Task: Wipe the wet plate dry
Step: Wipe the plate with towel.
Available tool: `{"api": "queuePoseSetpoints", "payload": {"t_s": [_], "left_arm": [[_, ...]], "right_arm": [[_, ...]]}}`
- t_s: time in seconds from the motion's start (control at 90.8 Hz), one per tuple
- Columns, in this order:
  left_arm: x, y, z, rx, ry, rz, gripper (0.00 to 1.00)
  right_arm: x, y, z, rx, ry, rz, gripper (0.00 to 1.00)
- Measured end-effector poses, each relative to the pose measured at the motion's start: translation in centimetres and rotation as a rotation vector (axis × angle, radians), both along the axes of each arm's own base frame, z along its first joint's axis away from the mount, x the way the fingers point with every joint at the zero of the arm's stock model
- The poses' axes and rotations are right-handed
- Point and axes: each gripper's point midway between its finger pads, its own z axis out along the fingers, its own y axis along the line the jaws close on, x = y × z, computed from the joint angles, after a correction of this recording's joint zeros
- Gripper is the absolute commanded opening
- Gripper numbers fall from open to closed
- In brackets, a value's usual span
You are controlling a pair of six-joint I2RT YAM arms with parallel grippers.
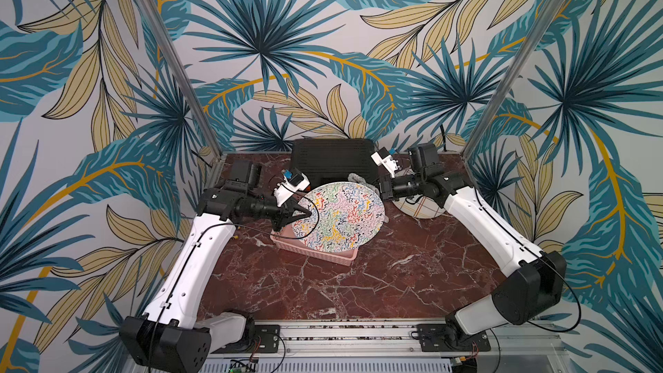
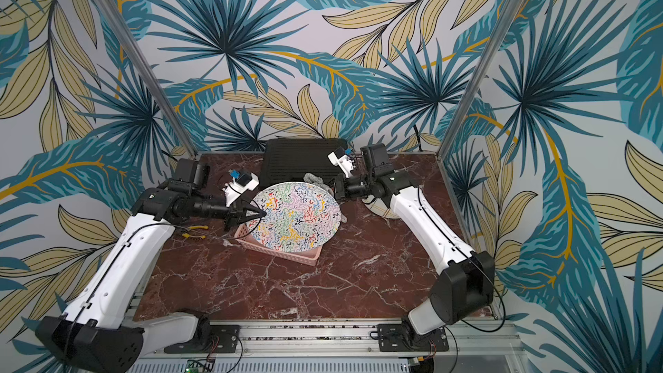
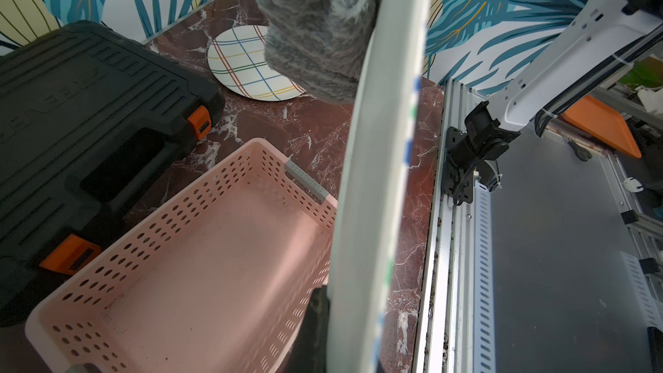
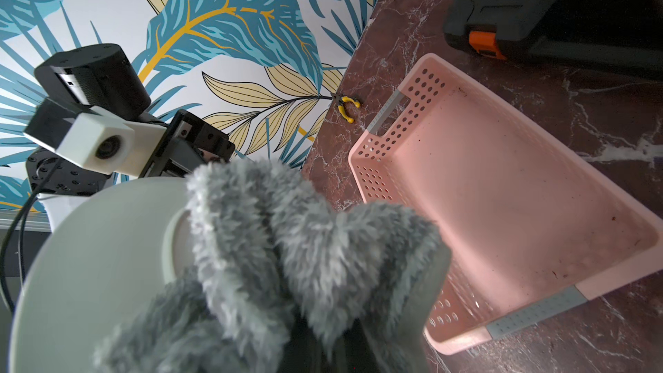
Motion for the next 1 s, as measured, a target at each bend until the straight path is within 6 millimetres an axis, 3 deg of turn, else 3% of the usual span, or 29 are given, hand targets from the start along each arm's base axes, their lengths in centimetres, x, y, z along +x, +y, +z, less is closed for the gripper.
{"api": "queuePoseSetpoints", "payload": {"t_s": [0.364, 0.617, 1.002], "left_arm": [[2.2, 1.0, 2.6, -0.160, 0.050, 0.100, 0.00], [3.6, 1.0, 3.2, -0.236, 0.111, 0.162, 0.00], [4.5, 1.0, 3.0, -0.315, 0.253, 0.232, 0.00]], "right_arm": [[1.3, -1.2, -2.8, -0.035, 0.033, -0.073, 0.00], [1.5, -1.4, -4.8, -0.041, 0.080, -0.115, 0.00], [1.8, -2.4, -3.8, -0.009, 0.006, -0.242, 0.00]]}}
